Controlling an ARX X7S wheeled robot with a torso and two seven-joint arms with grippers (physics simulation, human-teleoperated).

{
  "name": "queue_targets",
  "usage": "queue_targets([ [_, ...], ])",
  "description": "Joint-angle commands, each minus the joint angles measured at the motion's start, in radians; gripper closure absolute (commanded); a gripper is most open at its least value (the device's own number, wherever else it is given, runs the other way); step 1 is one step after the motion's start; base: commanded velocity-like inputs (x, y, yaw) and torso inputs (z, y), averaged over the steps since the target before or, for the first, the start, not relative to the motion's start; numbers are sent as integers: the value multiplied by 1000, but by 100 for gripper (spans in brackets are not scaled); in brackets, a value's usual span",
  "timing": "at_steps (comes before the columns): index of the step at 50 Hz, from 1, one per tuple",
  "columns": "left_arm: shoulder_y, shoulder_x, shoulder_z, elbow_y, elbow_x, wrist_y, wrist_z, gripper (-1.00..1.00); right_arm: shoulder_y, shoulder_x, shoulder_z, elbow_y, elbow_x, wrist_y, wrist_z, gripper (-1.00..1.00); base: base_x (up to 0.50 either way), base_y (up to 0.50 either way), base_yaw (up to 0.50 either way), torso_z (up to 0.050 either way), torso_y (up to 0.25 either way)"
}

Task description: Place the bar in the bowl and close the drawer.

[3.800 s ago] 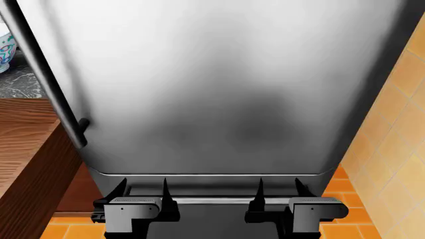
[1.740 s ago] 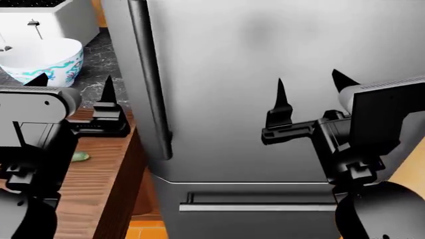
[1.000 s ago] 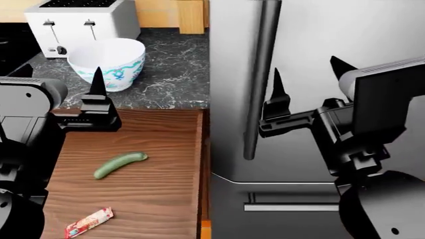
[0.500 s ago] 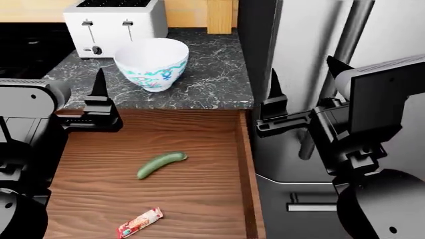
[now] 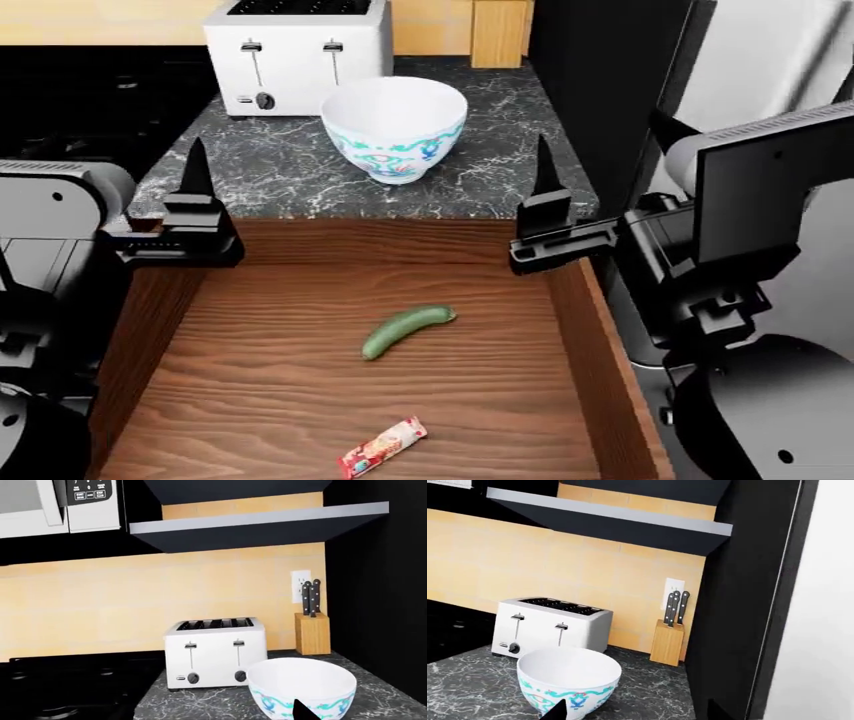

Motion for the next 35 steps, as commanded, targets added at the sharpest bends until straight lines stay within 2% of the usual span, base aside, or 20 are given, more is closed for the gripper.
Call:
queue_targets([
  [1, 7, -9, -5, -2, -26, 10, -17, -100, -2, 2, 1, 4, 11, -4, 6, -100, -1, 395, 0, 50, 0],
  [6, 8, -16, 11, -12, -28, 23, -23, -100, 11, -1, 4, 6, 17, 9, 10, -100, 0, 334, 0, 50, 0],
  [12, -20, -29, 72, -56, -6, 43, -31, -100, 50, -15, 4, 44, 18, 15, 20, -100, 0, 74, 0, 45, 0],
  [18, -83, -37, 133, -122, 8, 56, -25, -100, 119, -30, -6, 117, 12, 24, 36, -100, 0, 0, 0, 0, 0],
  [29, -278, -40, 262, -350, 47, 117, 39, -100, 260, -29, -53, 310, 23, -35, 4, -100, 0, 0, 0, 0, 0],
  [35, -325, -54, 268, -375, 45, 104, 46, -100, 298, -23, -62, 344, 33, -43, -11, -100, 66, 0, 0, 0, 0],
])
